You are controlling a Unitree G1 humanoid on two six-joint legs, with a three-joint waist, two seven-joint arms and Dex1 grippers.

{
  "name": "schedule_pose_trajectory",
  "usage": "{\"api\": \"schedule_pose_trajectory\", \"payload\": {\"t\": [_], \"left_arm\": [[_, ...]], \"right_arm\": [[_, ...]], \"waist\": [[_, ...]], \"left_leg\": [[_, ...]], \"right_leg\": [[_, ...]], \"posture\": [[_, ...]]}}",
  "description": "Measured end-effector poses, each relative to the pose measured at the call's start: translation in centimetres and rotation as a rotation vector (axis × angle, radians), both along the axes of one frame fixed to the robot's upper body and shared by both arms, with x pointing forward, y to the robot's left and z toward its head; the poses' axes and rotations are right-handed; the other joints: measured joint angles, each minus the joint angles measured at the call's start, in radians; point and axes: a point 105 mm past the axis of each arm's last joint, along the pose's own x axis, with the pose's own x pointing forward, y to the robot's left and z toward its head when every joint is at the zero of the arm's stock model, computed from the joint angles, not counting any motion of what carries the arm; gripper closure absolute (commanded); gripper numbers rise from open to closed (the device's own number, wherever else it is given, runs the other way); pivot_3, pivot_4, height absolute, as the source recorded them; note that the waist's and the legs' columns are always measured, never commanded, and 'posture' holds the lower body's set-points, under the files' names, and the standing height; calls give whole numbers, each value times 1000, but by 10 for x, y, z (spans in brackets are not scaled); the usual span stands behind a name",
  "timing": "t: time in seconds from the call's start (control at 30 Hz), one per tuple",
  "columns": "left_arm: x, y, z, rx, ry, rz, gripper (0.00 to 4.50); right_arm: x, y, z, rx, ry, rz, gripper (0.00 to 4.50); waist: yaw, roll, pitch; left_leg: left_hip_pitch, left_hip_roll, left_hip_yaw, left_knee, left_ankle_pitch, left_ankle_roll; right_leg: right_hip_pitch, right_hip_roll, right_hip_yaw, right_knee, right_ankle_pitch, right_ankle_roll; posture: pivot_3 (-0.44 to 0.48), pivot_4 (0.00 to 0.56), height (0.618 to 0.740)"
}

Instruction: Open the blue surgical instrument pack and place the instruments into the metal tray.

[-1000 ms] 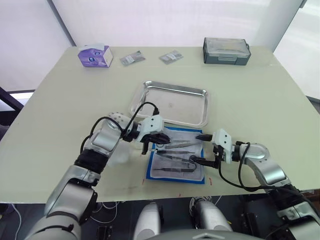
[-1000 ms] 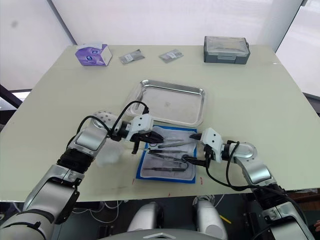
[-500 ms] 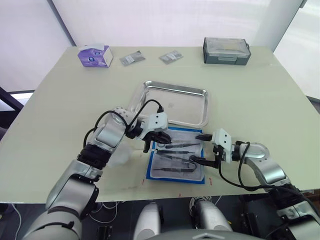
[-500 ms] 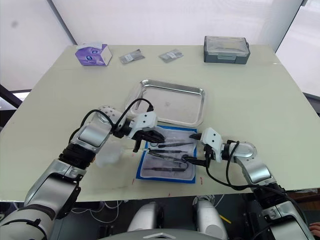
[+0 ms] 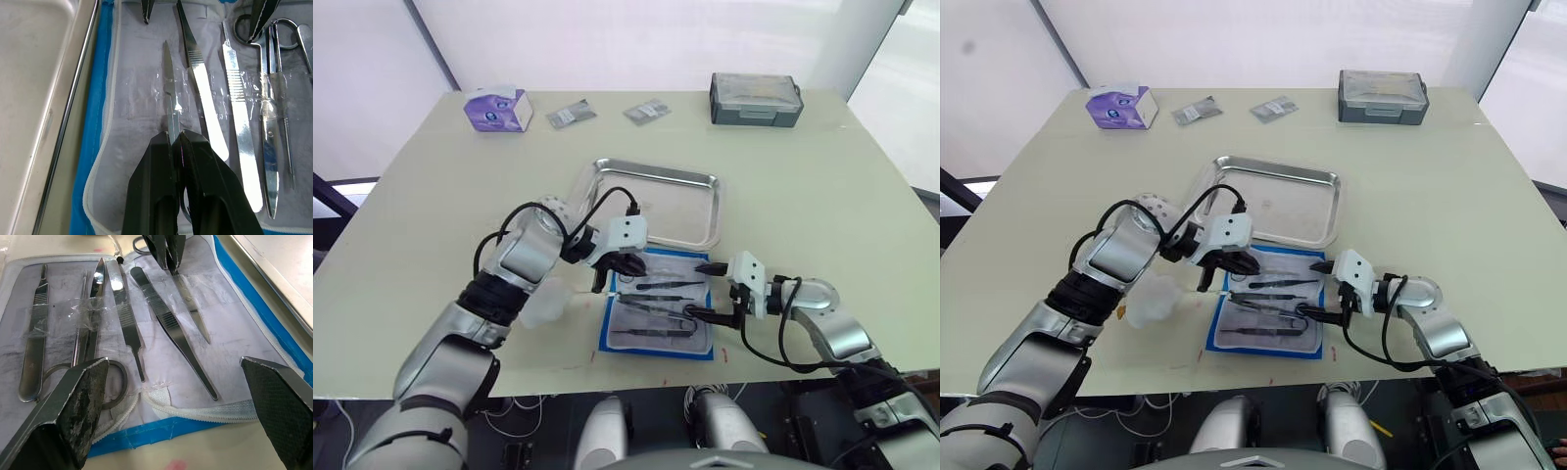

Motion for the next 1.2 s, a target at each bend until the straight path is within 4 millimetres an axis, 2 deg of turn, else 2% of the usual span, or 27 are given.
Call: {"api": "schedule_pose_trajectory", "payload": {"t": [0.37,0.87,0.97,1.07,1.17,1.2], "left_arm": [[-3,9,6,39,-5,17,4444],[-9,52,15,123,-5,82,4444],[-12,63,22,120,9,94,4444],[-12,77,39,103,-11,127,4444],[-13,77,45,63,-2,130,4444],[-12,76,53,6,-1,138,4444]], "right_arm": [[0,0,0,0,0,1,0],[0,0,0,-1,0,2,0],[0,0,0,-1,0,3,0],[0,0,0,-1,0,3,0],[0,1,0,-1,0,3,0],[0,1,0,-1,0,4,0]], "waist": [[0,0,0],[0,0,0],[0,0,1],[1,0,1],[1,0,1],[0,-1,1]], "left_leg": [[0,0,0,0,0,0],[1,0,0,-1,0,0],[1,0,0,-1,0,0],[1,0,0,-1,0,0],[1,0,0,-1,0,0],[0,0,0,-1,0,0]], "right_leg": [[0,0,0,0,0,0],[0,0,0,0,0,-1],[0,0,0,0,0,-1],[0,0,0,0,-1,-1],[0,0,0,0,-1,-1],[-1,0,-1,0,-1,-1]], "posture": [[0,150,731],[0,150,731],[0,150,731],[0,150,731],[0,150,731],[0,150,731]]}}
